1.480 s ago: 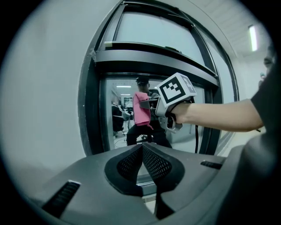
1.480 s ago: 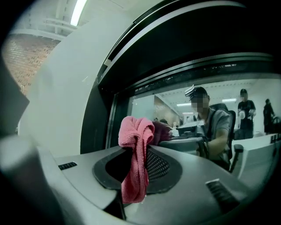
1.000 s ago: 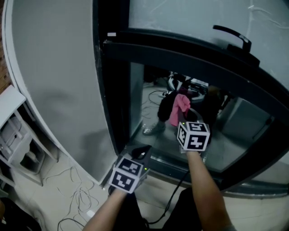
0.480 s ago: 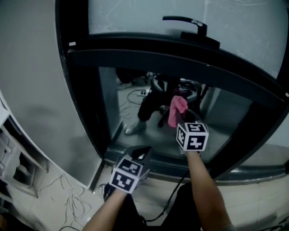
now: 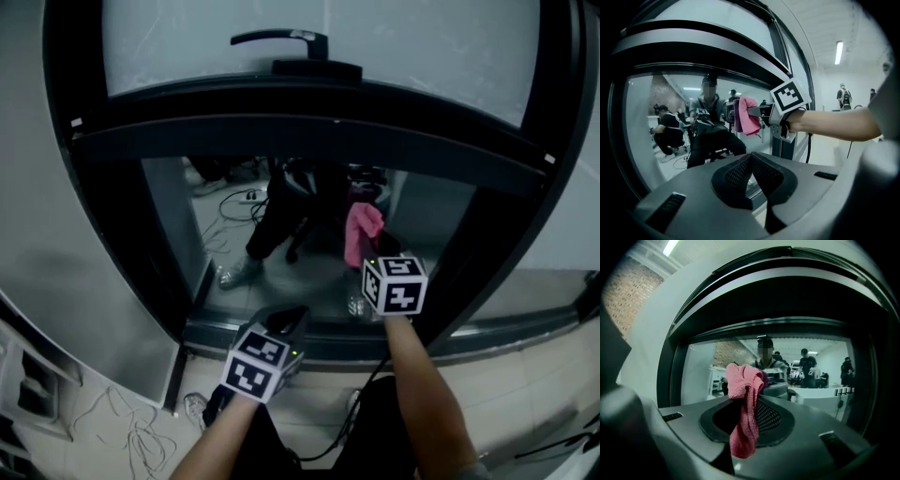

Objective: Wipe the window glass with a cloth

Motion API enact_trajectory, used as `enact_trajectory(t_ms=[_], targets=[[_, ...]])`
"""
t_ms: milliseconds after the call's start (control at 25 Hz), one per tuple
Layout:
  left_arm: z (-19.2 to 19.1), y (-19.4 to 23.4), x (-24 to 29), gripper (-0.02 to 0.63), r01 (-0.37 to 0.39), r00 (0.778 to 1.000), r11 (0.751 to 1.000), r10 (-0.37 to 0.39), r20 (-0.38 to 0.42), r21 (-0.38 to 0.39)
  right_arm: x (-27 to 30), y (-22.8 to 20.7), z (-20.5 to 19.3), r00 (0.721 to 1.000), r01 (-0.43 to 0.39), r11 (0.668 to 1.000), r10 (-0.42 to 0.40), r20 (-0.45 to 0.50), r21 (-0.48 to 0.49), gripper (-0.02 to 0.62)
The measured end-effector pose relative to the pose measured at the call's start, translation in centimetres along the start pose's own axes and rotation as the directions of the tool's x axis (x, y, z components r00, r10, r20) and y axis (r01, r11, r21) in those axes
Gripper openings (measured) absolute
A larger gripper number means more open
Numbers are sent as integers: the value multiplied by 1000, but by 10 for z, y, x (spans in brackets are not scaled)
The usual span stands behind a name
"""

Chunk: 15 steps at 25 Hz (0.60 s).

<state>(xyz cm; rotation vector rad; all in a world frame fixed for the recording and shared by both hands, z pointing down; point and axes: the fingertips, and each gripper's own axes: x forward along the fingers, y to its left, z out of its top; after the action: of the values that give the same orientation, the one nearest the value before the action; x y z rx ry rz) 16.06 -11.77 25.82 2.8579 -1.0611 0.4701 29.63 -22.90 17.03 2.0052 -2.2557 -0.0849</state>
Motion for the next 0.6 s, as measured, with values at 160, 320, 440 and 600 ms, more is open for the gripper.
enact_trajectory(t_ms=[160,320,440,600], targets=[[5,-25,21,2,48,999,999,-48,-9,19,-16,-41,-7,998,58,998,-58,-6,14,63],[6,-46,37,2,88,996,996,-87,-19,31,-32,-80,-14,992,124,992,-124,-13,27,63],[7,-61,49,2,116,993,992,-115,-26,39,-45,-110,-21,984,177,983,-177,-21,38,63],[9,-79,63,2,153,988,987,-151,-33,48,-61,-150,-29,965,261,964,-260,-35,50,63]])
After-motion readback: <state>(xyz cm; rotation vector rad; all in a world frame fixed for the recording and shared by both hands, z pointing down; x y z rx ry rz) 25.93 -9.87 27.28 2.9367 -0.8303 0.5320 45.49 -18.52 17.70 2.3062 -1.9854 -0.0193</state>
